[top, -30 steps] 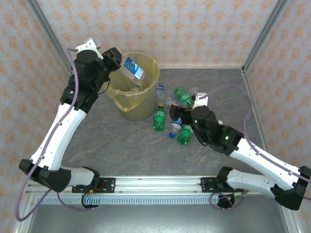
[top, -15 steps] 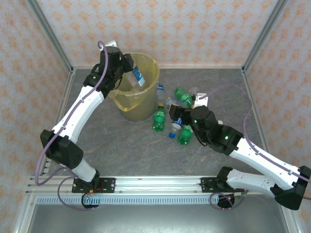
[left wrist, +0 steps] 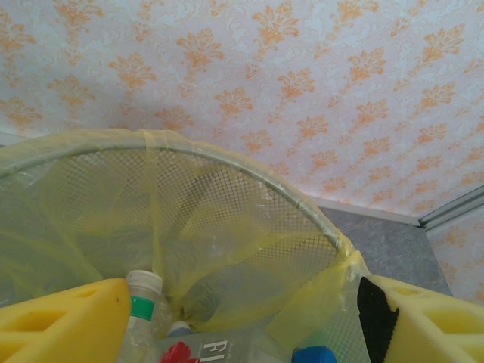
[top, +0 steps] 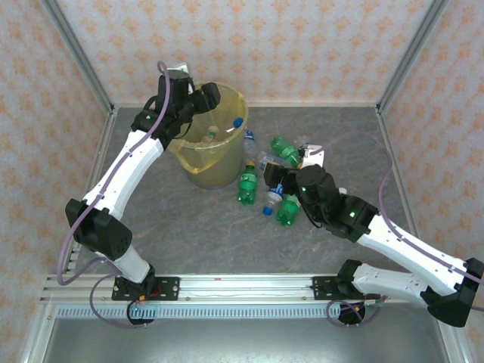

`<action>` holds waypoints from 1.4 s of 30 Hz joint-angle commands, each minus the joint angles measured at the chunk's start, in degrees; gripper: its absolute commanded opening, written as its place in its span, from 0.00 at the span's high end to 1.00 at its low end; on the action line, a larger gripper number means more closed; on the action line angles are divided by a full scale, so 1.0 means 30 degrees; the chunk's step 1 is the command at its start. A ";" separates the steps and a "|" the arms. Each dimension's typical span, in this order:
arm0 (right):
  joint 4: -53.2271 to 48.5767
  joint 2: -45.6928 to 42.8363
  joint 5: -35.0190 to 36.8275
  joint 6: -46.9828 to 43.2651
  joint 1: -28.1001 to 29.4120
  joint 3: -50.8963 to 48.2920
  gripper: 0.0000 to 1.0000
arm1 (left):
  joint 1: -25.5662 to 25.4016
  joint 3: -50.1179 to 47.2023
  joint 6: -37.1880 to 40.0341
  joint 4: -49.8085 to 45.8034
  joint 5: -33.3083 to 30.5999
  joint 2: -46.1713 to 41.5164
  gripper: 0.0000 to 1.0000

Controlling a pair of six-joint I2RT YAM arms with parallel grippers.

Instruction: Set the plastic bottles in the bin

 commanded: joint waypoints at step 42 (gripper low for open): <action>-0.4807 -0.1541 -0.2667 0.9106 -1.0404 -0.8063 0.07 | -0.5104 -0.3072 -0.2855 -0.0281 0.0566 -0.4426 0.01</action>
